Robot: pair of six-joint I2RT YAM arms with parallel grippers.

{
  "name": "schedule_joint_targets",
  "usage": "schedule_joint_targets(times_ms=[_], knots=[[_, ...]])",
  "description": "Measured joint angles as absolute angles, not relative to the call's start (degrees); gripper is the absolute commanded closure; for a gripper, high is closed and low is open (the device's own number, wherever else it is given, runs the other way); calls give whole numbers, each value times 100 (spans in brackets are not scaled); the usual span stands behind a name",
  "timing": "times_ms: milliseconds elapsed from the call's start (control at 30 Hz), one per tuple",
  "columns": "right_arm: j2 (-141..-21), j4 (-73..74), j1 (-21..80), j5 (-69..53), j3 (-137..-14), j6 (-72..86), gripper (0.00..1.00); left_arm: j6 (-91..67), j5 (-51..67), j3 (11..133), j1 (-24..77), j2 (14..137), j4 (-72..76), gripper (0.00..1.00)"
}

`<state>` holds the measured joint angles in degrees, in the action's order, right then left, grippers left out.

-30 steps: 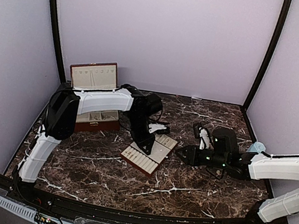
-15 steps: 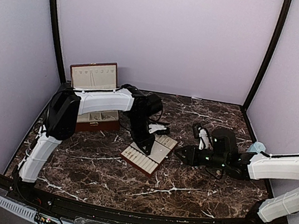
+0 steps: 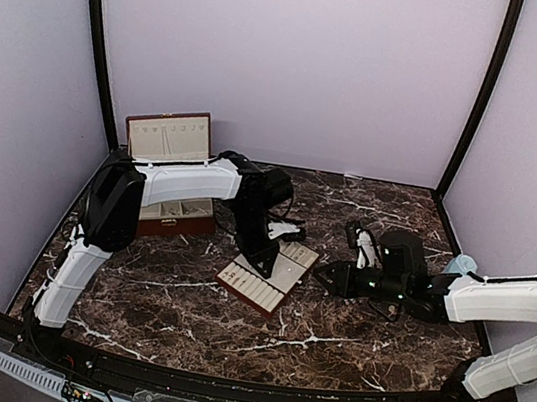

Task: Organize the mixed jewelry
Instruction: Insert the earring into the earring holder.

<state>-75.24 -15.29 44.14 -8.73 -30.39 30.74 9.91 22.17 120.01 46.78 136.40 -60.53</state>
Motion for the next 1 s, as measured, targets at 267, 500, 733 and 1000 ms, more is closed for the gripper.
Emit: schedule_joint_targets(times_ms=[267,500,733,1000], knots=[[-7535,-1544,4414,-873,-3037,3074,56,991,2252,12009,4678,13655,-6053,91],[-7533,-1551,4414,-873,-3028,3094,56,991,2320,12095,4700,13723,-6053,92],[-7299,-1675,4379,-908,-2891,3208,55,993,2471,12280,4718,13729,-6012,92],[-6525,-2329,3787,-1584,-2383,3448,53,989,2939,12331,4709,13644,-5964,92]])
